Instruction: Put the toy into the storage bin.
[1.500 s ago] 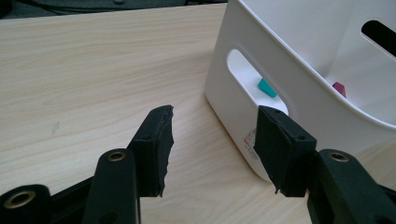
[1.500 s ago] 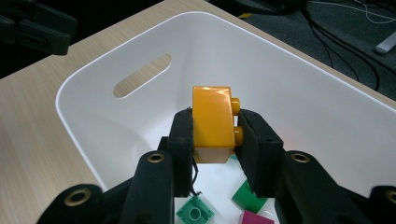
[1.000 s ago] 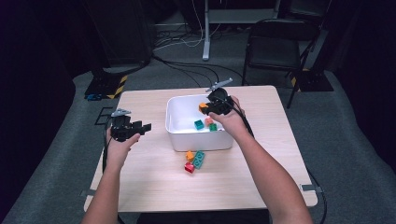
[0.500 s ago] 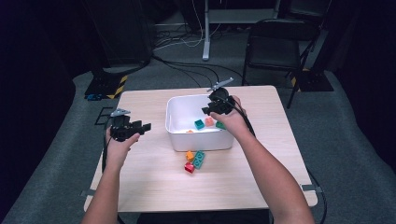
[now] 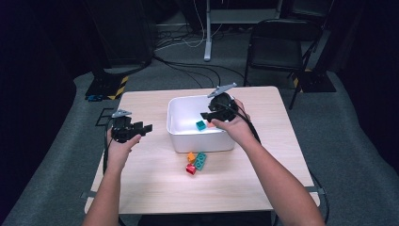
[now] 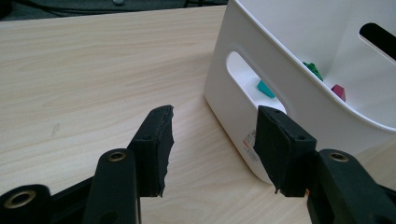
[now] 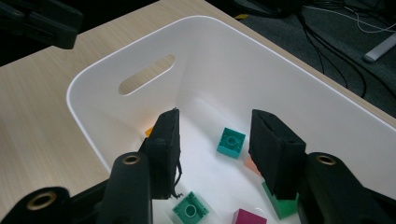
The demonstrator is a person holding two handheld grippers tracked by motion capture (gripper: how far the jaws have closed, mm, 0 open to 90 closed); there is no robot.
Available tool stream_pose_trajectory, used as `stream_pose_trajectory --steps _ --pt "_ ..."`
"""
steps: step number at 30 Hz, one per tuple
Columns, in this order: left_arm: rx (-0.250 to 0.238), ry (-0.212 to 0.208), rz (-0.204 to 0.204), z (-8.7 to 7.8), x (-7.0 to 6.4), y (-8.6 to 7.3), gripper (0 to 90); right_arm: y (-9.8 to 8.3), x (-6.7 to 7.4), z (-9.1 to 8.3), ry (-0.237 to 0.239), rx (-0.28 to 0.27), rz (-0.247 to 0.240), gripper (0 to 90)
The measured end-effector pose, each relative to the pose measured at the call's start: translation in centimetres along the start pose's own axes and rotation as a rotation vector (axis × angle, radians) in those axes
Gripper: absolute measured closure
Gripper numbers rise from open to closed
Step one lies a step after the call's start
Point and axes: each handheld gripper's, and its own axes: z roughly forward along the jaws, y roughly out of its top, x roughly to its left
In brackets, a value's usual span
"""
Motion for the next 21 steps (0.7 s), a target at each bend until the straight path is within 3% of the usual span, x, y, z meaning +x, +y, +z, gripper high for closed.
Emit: stream_pose_trajectory --steps 21 --pt "-0.001 0.008 0.004 0.1 0.0 -0.1 45.9 -2.7 3.0 -2.8 0.051 -0.065 -0.017 50.7"
